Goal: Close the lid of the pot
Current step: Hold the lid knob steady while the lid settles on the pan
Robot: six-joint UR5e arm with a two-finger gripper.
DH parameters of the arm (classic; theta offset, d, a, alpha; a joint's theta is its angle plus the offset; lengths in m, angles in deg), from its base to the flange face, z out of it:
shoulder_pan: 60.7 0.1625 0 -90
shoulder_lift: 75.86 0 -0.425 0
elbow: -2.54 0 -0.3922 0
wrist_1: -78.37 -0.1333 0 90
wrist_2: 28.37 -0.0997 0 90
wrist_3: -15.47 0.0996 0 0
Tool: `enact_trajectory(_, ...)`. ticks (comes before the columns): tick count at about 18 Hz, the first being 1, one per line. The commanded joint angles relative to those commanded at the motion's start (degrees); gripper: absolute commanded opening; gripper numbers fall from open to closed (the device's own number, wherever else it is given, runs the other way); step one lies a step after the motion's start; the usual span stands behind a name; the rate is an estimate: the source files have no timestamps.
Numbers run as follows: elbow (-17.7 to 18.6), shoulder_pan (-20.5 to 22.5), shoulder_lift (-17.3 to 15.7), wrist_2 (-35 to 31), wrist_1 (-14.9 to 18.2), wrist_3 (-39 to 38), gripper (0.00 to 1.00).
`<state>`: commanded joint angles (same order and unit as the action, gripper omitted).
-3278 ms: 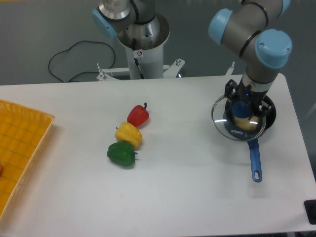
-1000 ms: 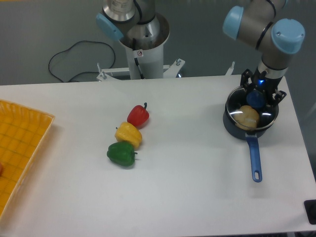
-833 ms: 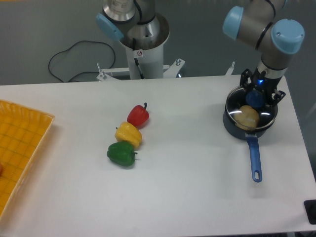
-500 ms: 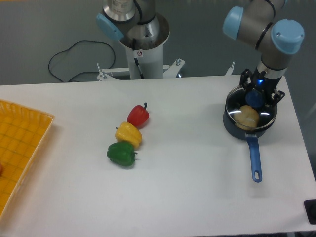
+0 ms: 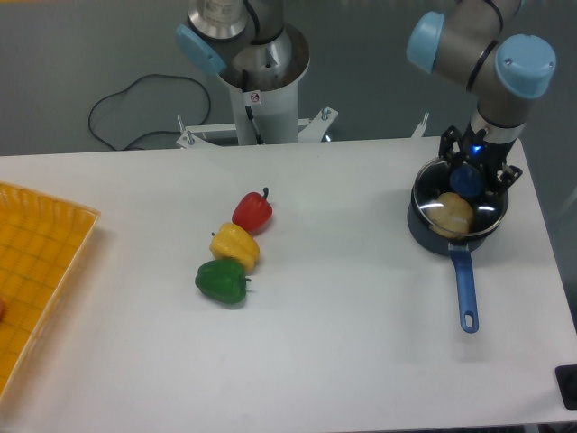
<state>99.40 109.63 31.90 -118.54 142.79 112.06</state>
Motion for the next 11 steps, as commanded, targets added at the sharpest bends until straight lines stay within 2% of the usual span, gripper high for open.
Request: enact_trajectory(11, 0.62, -0.35, 0.09, 0.0, -1.41, -0.18, 0.61)
